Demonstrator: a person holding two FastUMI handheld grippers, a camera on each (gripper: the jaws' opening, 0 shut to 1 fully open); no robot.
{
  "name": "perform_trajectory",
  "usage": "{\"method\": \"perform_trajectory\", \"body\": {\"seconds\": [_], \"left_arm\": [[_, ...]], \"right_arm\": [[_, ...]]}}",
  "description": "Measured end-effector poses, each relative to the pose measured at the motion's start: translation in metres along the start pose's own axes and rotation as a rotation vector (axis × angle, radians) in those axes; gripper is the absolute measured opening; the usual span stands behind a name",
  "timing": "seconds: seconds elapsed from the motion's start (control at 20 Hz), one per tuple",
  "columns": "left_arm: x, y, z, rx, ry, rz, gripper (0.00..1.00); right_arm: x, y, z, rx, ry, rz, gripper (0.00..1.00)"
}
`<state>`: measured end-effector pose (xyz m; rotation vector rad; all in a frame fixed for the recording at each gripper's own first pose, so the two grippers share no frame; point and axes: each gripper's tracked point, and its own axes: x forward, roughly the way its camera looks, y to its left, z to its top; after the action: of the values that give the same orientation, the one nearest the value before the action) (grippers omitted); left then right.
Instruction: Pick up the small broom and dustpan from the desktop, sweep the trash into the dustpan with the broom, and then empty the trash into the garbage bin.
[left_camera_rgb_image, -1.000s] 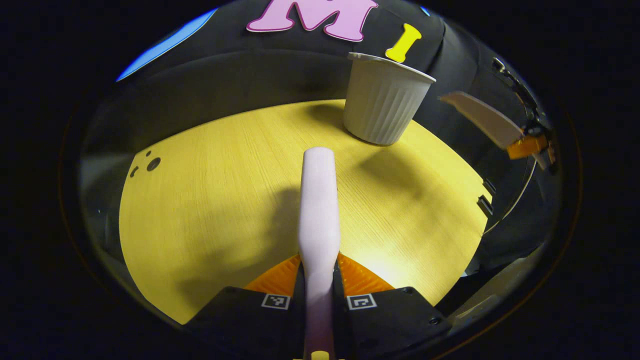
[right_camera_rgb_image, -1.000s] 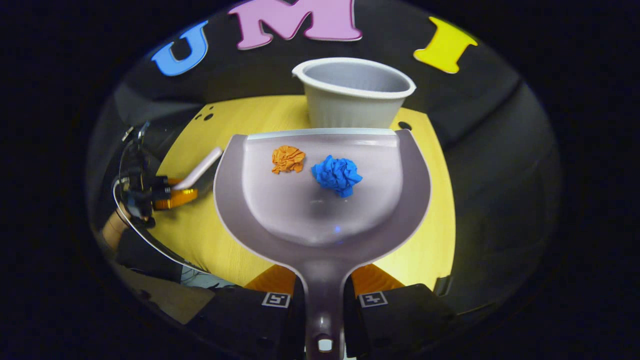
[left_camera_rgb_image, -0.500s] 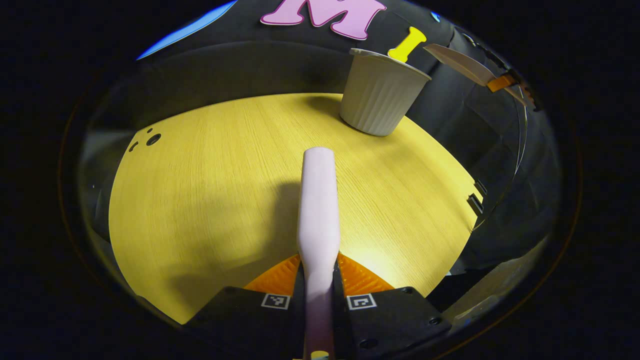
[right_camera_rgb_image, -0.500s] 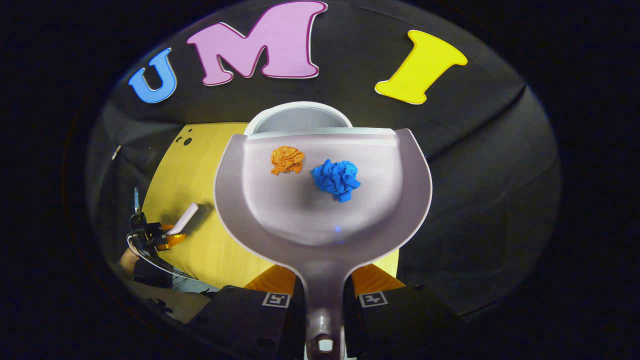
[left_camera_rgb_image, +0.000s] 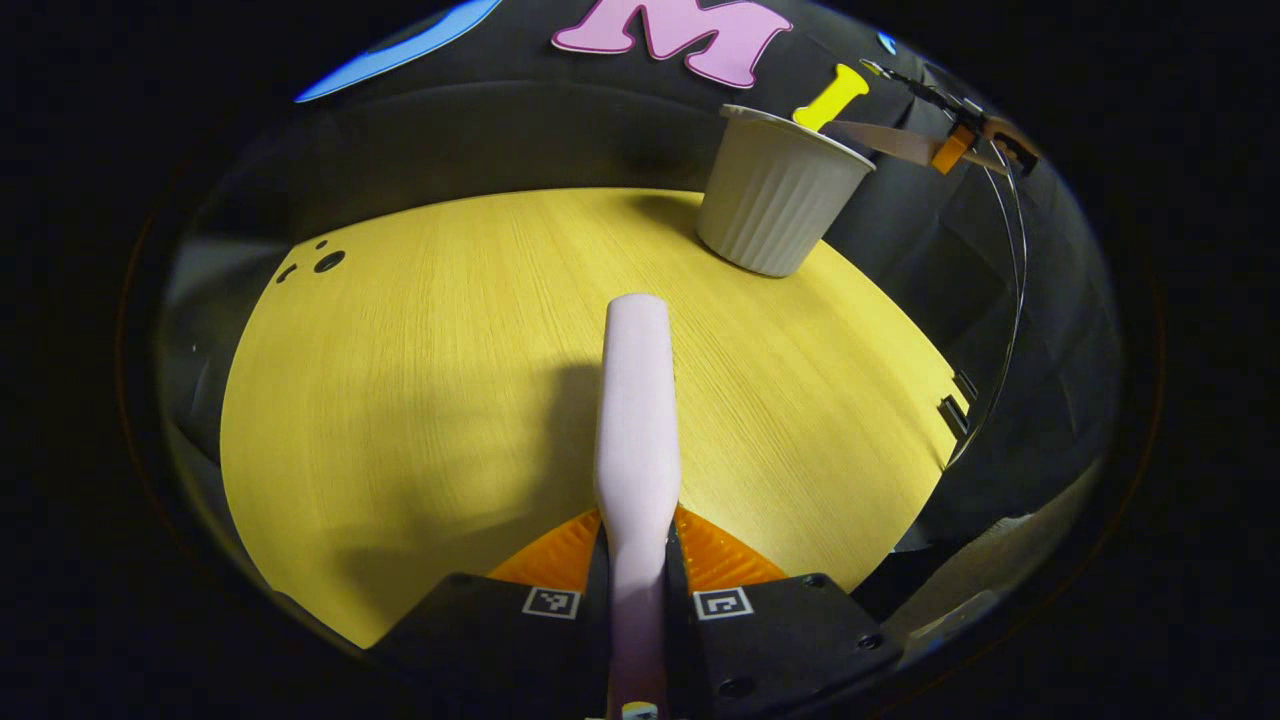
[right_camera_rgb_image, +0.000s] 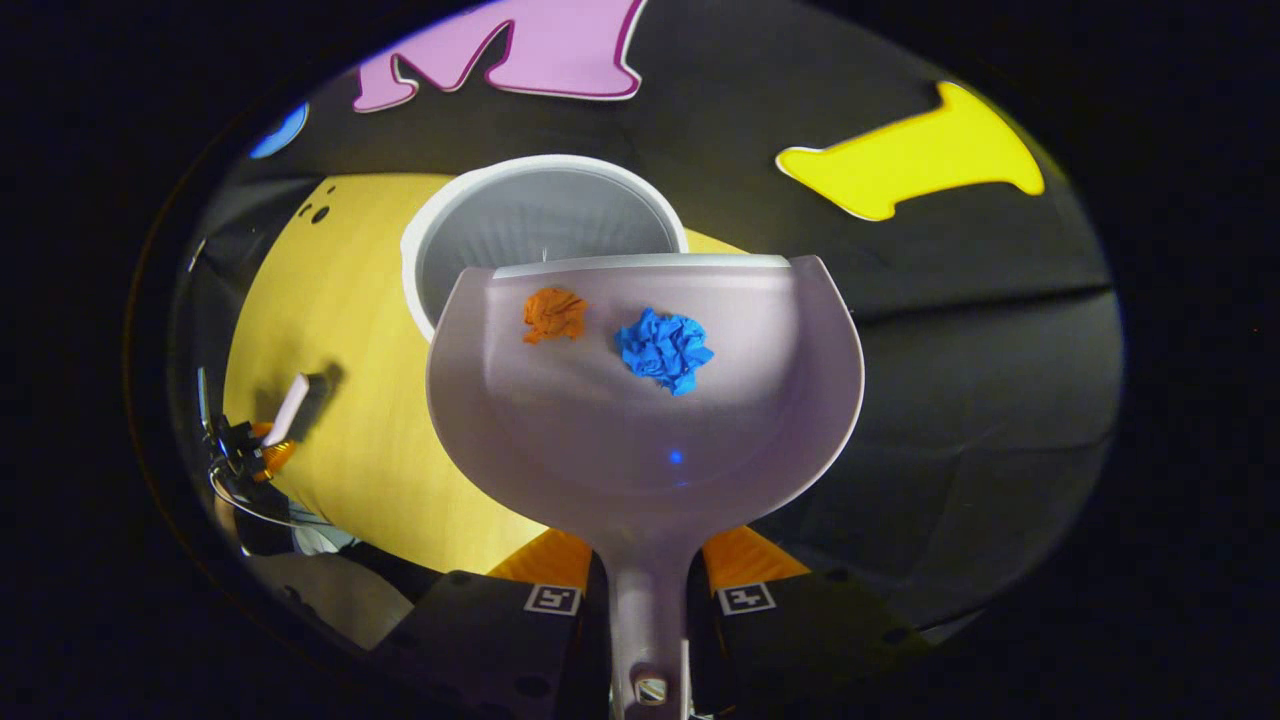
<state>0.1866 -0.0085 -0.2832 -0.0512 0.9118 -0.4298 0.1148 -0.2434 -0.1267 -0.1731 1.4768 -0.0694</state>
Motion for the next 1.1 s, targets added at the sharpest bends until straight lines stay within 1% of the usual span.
{"method": "perform_trajectory", "body": {"seconds": [0.1, 0.2, 0.35, 0.55, 0.6, 0.65, 0.7, 0.75, 0.8, 0.85, 0.95, 1.1], "left_arm": [[0.000, 0.003, -0.001, -0.009, -0.003, 0.002, 0.27], [-0.001, 0.005, -0.001, -0.021, -0.006, -0.001, 0.27], [0.000, 0.006, -0.001, -0.027, -0.010, 0.000, 0.27], [0.000, 0.010, 0.001, -0.029, -0.014, 0.011, 0.27], [0.000, 0.010, 0.002, -0.027, -0.015, 0.015, 0.27], [-0.001, 0.011, 0.003, -0.026, -0.015, 0.022, 0.30], [-0.001, 0.013, 0.005, -0.025, -0.019, 0.028, 0.27], [0.000, 0.014, 0.007, -0.025, -0.021, 0.034, 0.27], [-0.001, 0.015, 0.010, -0.026, -0.024, 0.038, 0.30], [-0.001, 0.015, 0.011, -0.026, -0.028, 0.045, 0.27], [-0.002, 0.015, 0.013, -0.018, -0.028, 0.058, 0.27], [-0.003, 0.017, 0.016, -0.006, -0.027, 0.080, 0.27]], "right_arm": [[0.000, -0.006, 0.007, -0.064, 0.068, -0.053, 0.35], [-0.004, -0.007, 0.015, -0.118, 0.110, -0.094, 0.35], [-0.003, -0.003, 0.031, -0.113, 0.113, -0.088, 0.35], [0.000, -0.003, 0.035, -0.137, 0.098, -0.099, 0.35], [0.000, -0.004, 0.035, -0.133, 0.082, -0.099, 0.35], [0.000, -0.005, 0.037, -0.118, 0.060, -0.094, 0.35], [-0.001, -0.003, 0.039, -0.103, 0.027, -0.079, 0.35], [-0.004, -0.002, 0.041, -0.079, -0.010, -0.059, 0.35], [-0.008, 0.000, 0.041, -0.057, -0.054, -0.033, 0.35], [-0.014, 0.005, 0.041, -0.047, -0.097, -0.004, 0.35], [-0.034, 0.013, 0.034, -0.039, -0.175, 0.038, 0.35], [-0.053, 0.030, 0.015, -0.059, -0.268, 0.072, 0.35]]}}
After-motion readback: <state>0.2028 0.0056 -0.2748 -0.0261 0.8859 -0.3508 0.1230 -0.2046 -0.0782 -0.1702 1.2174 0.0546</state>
